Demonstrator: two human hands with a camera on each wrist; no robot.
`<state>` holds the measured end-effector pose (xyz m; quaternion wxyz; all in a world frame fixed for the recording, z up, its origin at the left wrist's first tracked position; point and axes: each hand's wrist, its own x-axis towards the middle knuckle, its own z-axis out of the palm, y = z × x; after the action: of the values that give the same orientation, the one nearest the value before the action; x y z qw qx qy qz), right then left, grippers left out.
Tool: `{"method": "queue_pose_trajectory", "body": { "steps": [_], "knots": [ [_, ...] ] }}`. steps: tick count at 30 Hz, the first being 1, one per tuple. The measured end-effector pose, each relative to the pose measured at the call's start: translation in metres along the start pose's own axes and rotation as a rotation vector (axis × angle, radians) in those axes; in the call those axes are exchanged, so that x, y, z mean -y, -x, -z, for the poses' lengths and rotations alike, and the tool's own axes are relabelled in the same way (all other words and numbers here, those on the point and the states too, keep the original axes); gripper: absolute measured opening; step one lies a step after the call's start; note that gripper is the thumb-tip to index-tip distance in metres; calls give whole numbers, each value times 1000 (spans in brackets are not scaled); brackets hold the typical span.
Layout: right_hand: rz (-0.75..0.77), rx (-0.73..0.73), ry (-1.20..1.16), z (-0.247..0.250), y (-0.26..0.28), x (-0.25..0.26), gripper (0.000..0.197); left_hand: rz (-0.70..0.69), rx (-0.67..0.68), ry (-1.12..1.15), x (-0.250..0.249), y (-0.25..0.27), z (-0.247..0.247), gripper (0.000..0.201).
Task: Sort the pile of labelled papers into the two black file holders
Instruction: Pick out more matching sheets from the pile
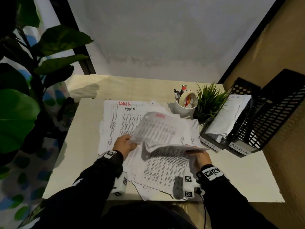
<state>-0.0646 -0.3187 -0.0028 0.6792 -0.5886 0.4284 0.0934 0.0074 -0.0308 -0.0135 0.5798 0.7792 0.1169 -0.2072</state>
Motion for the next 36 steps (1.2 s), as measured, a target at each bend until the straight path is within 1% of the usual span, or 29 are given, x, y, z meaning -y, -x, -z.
{"method": "queue_pose_trajectory", "body": {
  "steps": [1, 2, 3, 4, 5, 6, 8, 9, 10, 11, 12, 13, 14, 16, 17, 18, 20, 22, 24, 27, 29, 30, 31, 33, 34, 35, 36],
  "knots": [
    [-4, -17, 12, -2, 3, 1, 21, 11, 52, 38, -3, 4, -4, 18],
    [-3, -25, -9, -2, 0, -1, 25, 26, 86, 50, -6, 8, -9, 17],
    [-3, -36, -97, -6, 1, -1, 26, 31, 114, 30, -12, 13, -13, 25],
    [20, -34, -195, -8, 2, -1, 24, 30, 139, 8, -14, 15, -19, 40],
    [36, -35, -260, -11, 5, 1, 23, 13, 168, -2, -18, 19, -23, 48],
    [47, -41, -308, -12, 4, 2, 24, 11, 192, -5, -22, 23, -27, 49],
    [45, -54, -336, -12, 7, 6, 28, -5, 193, -37, -24, 26, -29, 38],
    [27, -46, -333, -11, 8, 6, 38, -19, 136, -84, -24, 24, -27, 34],
    [19, -49, -309, -9, 7, 5, 47, -30, 25, -152, -23, 19, -23, 35],
    [17, -43, -298, -8, 10, 6, 50, -35, -118, -247, -21, 12, -17, 36],
    [15, -37, -258, -6, 9, 4, 48, -13, -248, -360, -18, 5, -8, 35],
    [15, -37, -211, -6, 13, 5, 42, 31, -331, -463, -16, -1, 1, 32],
    [19, -34, -178, -5, 15, 4, 36, 103, -361, -552, -11, -8, 8, 38],
    [40, -56, -148, -4, 19, 4, 24, 240, -319, -639, -5, -16, 19, 70],
    [61, -61, -128, -5, 22, 5, 23, 264, -302, -647, -3, -18, 21, 82],
    [75, -77, -112, -5, 21, 3, 26, 263, -301, -636, -1, -19, 22, 89],
    [70, -91, -86, -3, 15, 0, 27, 267, -300, -617, 3, -23, 24, 94],
    [76, -83, -96, -2, 8, -4, 28, 296, -275, -624, 7, -25, 26, 92],
    [77, -68, -97, -3, 6, -5, 28, 310, -248, -649, 10, -26, 28, 87],
    [75, -42, -106, -4, 9, -4, 27, 312, -238, -757, 10, -25, 30, 77],
    [89, -40, -115, -6, 12, -1, 28, 344, -211, -835, 5, -23, 29, 69],
    [91, -41, -118, -6, 12, -1, 28, 334, -204, -836, 3, -22, 27, 62],
    [88, -39, -112, -6, 13, 1, 28, 299, -202, -799, 3, -22, 26, 50],
    [88, -42, -96, -6, 10, -2, 28, 177, -231, -570, 3, -21, 23, 11],
    [86, -33, -88, -5, 9, -3, 27, 121, -254, -438, 6, -21, 21, 16],
    [79, -15, -95, -6, 11, -2, 25, 60, -280, -337, 7, -19, 18, 29],
    [77, 4, -117, -6, 11, -2, 22, 12, -295, -242, 7, -16, 15, 35]
  ]
}}
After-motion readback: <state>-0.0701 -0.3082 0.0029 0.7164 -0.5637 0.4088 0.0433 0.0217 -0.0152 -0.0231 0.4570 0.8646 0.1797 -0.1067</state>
